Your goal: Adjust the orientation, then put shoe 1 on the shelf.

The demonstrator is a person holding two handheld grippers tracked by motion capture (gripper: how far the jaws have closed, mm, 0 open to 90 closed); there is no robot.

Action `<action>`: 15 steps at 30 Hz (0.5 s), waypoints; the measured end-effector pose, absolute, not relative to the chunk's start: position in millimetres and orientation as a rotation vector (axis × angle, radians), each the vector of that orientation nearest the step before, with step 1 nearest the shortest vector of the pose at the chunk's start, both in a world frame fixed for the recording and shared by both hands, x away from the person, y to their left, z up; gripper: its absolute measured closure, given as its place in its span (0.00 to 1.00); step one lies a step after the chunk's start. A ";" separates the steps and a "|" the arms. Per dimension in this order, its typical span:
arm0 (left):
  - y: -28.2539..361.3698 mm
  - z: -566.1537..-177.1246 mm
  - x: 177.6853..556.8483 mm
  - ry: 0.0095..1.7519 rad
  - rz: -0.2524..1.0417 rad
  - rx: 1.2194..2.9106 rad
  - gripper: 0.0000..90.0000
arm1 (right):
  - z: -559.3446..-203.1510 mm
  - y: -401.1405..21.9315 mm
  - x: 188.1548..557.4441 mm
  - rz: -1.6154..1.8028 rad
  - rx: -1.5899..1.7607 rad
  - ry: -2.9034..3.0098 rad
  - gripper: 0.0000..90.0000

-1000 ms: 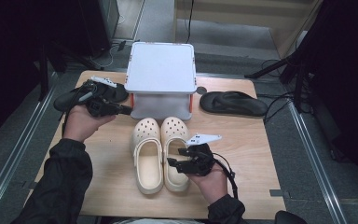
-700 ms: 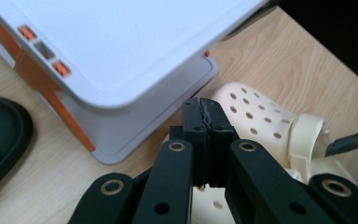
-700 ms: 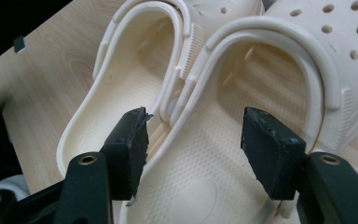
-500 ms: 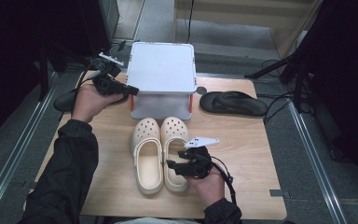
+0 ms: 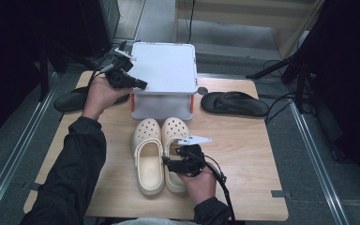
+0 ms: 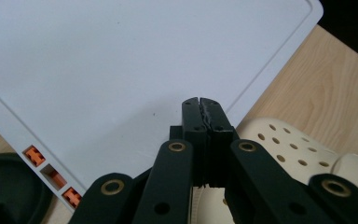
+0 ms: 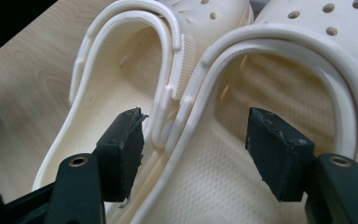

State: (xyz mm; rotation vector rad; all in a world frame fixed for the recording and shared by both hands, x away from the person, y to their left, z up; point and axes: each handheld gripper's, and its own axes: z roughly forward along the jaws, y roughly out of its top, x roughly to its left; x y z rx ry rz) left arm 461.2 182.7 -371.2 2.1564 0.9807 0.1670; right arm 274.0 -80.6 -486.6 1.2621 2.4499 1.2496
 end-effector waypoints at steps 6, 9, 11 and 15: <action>184.5 -371.3 463.0 0.982 0.138 2.154 1.00 | -488.0 -63.9 281.2 1.252 1.273 2.446 0.42; 183.6 -371.5 462.5 0.983 0.144 2.152 1.00 | -489.9 -54.8 283.4 1.234 1.287 2.443 0.41; 184.0 -371.8 462.6 0.983 0.141 2.148 1.00 | -491.7 -51.3 284.8 1.221 1.300 2.436 0.41; 185.2 -372.3 463.3 0.980 0.134 2.145 1.00 | -494.1 -46.9 288.8 1.214 1.347 2.405 0.42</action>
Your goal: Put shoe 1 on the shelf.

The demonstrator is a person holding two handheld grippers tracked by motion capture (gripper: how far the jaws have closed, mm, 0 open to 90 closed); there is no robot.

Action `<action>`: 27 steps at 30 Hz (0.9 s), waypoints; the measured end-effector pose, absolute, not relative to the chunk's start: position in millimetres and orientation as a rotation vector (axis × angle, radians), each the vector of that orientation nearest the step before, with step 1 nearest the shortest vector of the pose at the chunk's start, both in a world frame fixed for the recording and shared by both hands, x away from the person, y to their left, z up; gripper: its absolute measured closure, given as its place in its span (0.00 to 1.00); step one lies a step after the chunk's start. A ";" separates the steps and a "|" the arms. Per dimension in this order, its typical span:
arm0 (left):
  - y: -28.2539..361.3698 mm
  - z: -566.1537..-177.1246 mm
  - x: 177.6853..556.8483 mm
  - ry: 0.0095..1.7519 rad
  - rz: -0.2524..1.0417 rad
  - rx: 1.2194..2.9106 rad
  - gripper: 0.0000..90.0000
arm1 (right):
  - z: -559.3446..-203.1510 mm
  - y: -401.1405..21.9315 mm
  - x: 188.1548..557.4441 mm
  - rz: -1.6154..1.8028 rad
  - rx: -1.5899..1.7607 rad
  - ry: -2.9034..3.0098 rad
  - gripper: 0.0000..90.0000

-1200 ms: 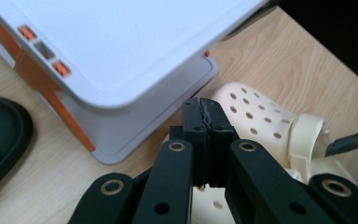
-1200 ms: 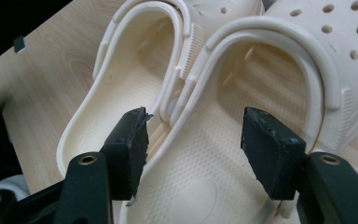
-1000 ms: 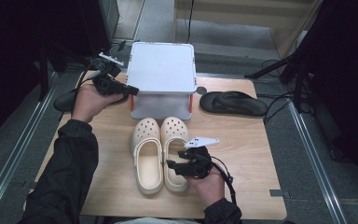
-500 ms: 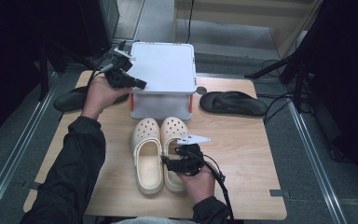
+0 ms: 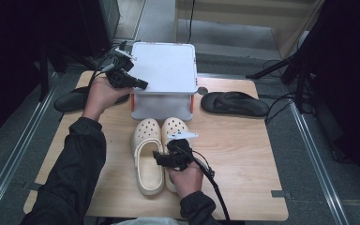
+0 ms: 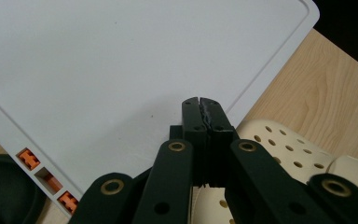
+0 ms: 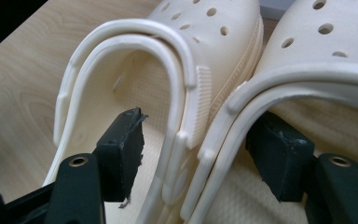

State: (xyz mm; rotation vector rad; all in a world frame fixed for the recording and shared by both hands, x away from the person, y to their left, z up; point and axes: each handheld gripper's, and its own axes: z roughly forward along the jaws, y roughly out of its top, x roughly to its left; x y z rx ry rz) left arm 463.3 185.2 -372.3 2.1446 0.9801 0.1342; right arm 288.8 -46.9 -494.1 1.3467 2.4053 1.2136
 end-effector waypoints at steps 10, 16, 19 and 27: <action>184.3 -372.9 462.1 0.981 0.144 2.138 1.00 | -498.5 -36.4 294.8 1.151 1.428 2.330 0.54; 183.1 -372.5 460.8 0.983 0.160 2.145 1.00 | -498.9 -36.0 293.7 1.145 1.433 2.312 0.62; 182.7 -372.5 459.9 0.983 0.166 2.147 1.00 | -497.7 -38.2 292.8 1.150 1.440 2.296 0.70; 182.7 -372.4 459.5 0.989 0.169 2.146 1.00 | -490.5 -51.5 296.1 1.164 1.406 2.314 0.73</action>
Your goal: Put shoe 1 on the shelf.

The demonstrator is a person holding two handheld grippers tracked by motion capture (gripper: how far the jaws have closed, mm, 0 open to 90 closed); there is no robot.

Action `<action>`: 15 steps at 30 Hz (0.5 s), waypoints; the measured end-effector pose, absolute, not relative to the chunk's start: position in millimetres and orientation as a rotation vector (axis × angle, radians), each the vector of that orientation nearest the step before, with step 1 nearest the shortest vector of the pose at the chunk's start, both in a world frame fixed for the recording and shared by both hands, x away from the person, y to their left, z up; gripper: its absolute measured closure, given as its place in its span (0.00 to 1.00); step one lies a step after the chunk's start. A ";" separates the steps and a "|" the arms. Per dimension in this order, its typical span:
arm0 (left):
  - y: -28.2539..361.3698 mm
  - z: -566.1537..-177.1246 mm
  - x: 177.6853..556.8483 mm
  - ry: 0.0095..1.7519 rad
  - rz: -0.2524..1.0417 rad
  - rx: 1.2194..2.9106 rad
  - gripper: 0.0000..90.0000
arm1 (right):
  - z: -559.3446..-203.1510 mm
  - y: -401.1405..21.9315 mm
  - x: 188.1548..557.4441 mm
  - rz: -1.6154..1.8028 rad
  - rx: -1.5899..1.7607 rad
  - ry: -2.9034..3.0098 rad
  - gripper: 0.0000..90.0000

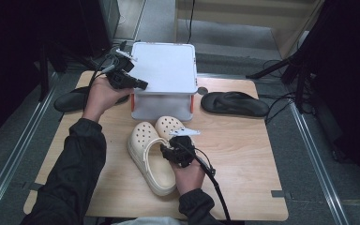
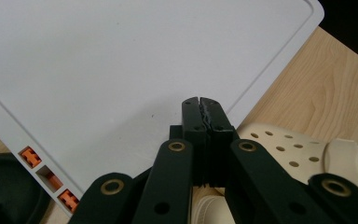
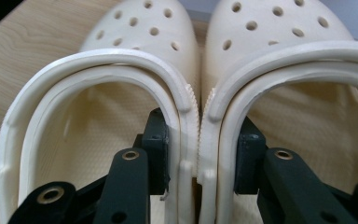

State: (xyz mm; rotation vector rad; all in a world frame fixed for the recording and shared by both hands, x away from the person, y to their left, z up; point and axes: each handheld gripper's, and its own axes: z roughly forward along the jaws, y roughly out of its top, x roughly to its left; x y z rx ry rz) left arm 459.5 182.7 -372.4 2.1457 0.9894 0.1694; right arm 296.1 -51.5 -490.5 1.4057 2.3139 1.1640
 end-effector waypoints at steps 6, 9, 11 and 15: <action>182.6 -372.5 459.4 0.991 0.168 2.143 1.00 | -475.0 -54.3 308.8 1.201 1.352 2.323 0.73; 183.7 -372.7 459.9 0.986 0.163 2.146 1.00 | -470.9 -54.8 324.9 1.240 1.355 2.326 0.73; 183.3 -373.0 459.9 0.988 0.161 2.140 1.00 | -469.7 -54.8 336.3 1.258 1.356 2.321 0.73; 184.6 -373.4 460.5 0.988 0.156 2.136 1.00 | -470.7 -52.8 364.1 1.262 1.374 2.321 0.73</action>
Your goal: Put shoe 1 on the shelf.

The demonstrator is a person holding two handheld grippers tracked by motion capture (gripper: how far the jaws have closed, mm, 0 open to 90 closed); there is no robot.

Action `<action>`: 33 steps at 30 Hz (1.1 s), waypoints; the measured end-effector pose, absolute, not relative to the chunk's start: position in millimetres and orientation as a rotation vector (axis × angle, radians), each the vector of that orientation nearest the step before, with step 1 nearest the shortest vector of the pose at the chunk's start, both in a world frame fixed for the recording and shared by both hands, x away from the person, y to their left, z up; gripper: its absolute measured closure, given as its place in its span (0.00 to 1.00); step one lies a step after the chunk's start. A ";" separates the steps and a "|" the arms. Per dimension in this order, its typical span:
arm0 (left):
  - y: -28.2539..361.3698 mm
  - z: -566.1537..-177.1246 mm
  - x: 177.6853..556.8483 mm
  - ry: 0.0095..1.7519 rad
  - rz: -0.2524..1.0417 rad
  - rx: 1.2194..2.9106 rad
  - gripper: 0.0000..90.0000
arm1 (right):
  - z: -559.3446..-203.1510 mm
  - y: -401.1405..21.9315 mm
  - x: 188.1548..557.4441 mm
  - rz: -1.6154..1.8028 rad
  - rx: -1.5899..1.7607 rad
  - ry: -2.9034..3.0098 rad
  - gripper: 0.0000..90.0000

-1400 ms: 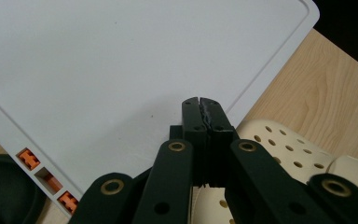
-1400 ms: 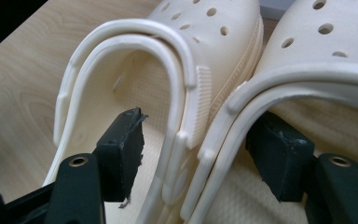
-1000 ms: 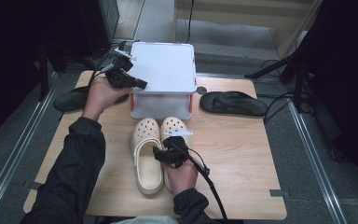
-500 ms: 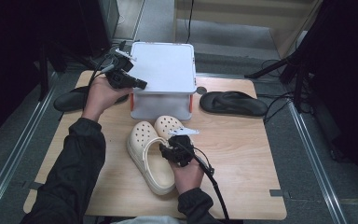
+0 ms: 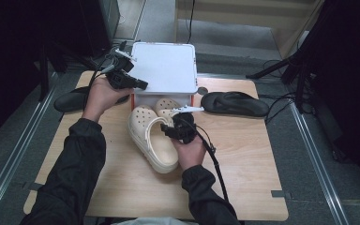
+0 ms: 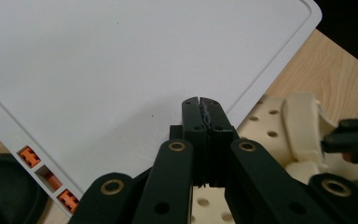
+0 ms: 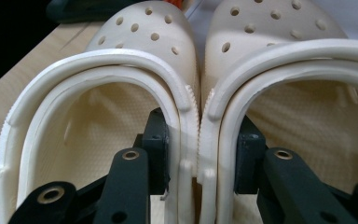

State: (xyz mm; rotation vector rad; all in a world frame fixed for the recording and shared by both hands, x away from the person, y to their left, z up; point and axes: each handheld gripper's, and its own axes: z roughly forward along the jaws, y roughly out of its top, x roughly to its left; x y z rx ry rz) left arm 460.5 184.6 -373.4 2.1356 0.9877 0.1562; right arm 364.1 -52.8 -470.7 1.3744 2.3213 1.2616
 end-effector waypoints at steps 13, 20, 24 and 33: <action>183.4 -373.7 460.5 0.988 0.153 2.130 1.00 | -478.8 -35.5 405.8 1.117 1.397 2.221 0.73; 184.6 -373.9 460.9 0.986 0.151 2.131 1.00 | -480.7 -28.2 412.1 1.140 1.416 2.171 0.73; 185.1 -374.1 461.1 0.986 0.142 2.128 1.00 | -483.2 -30.3 415.7 1.140 1.426 2.168 0.73; 184.9 -374.1 460.9 0.988 0.146 2.128 1.00 | -484.8 -28.6 417.2 1.151 1.435 2.132 0.73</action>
